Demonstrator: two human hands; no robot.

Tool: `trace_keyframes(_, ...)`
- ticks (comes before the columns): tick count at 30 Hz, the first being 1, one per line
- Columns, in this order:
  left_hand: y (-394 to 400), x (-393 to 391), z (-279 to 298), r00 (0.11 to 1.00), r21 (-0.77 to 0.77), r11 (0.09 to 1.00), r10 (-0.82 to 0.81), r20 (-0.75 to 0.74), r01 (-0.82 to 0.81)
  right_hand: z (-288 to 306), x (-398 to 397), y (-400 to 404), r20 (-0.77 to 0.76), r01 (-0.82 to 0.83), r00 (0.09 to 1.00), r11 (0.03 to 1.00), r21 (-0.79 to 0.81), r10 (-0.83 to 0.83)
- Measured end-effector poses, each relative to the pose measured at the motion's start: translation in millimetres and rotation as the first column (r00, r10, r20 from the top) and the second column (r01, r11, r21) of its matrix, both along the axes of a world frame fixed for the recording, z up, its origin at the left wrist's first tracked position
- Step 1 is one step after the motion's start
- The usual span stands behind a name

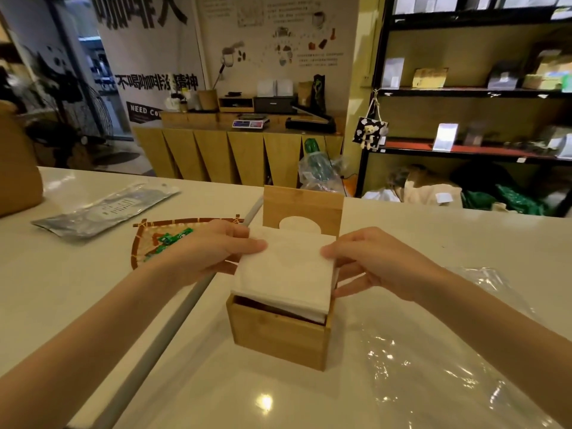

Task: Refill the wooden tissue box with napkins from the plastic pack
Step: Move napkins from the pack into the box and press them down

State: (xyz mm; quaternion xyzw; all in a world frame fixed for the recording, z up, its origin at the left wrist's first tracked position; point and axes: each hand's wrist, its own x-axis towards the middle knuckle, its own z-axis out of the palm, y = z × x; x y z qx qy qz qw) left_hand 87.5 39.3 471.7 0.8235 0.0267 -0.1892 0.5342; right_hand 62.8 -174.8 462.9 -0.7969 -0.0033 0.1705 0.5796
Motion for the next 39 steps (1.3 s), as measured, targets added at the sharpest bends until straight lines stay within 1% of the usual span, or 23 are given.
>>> trace_keyframes(3,-4,5,-1,0.994,0.174,0.985,-0.004,0.105,-0.015,1,-1,2,0.081,0.057,0.996,0.992,-0.111,-0.049)
trace_keyframes(6,-6,8,-1,0.984,0.259,0.966,-0.046,0.170,0.000,0,-2,3,0.167,0.063,0.985,0.983,-0.175,-0.033)
trace_keyframes(11,-7,10,-1,0.974,0.364,0.932,-0.088,0.209,0.006,0,-1,3,0.169,0.063,0.985,0.979,-0.195,-0.030)
trace_keyframes(14,-8,12,-3,0.958,0.460,0.888,-0.143,0.248,0.013,-1,-1,4,0.185,0.070,0.982,0.977,-0.201,-0.032)
trace_keyframes(17,-8,11,-6,0.947,0.549,0.835,-0.206,0.248,0.038,-4,0,7,0.248,0.092,0.968,0.965,-0.246,-0.029)
trace_keyframes(21,-6,12,-11,0.923,0.637,0.767,-0.296,0.246,0.077,-10,-3,14,0.381,0.141,0.924,0.914,-0.380,0.016)
trace_keyframes(23,-7,12,-9,0.912,0.665,0.739,-0.340,0.230,0.108,-12,-4,17,0.464,0.189,0.885,0.873,-0.449,0.047)
trace_keyframes(26,-10,14,-6,0.884,0.731,0.664,-0.425,0.196,0.157,-11,-6,21,0.496,0.192,0.860,0.822,-0.536,0.122)
trace_keyframes(28,-13,15,-6,0.872,0.775,0.608,-0.459,0.169,0.170,-8,-7,24,0.472,0.168,0.859,0.760,-0.627,0.199)
trace_keyframes(31,-17,17,-8,0.862,0.842,0.509,-0.494,0.117,0.177,-6,-7,31,0.438,0.160,0.845,0.636,-0.755,0.307)
trace_keyframes(34,-20,17,-12,0.851,0.875,0.431,-0.524,0.045,0.219,-8,-6,38,0.385,0.146,0.846,0.534,-0.833,0.369)
trace_keyframes(39,-27,18,-17,0.843,0.915,0.327,-0.538,-0.025,0.235,-8,-4,50,0.304,0.142,0.837,0.355,-0.924,0.455)
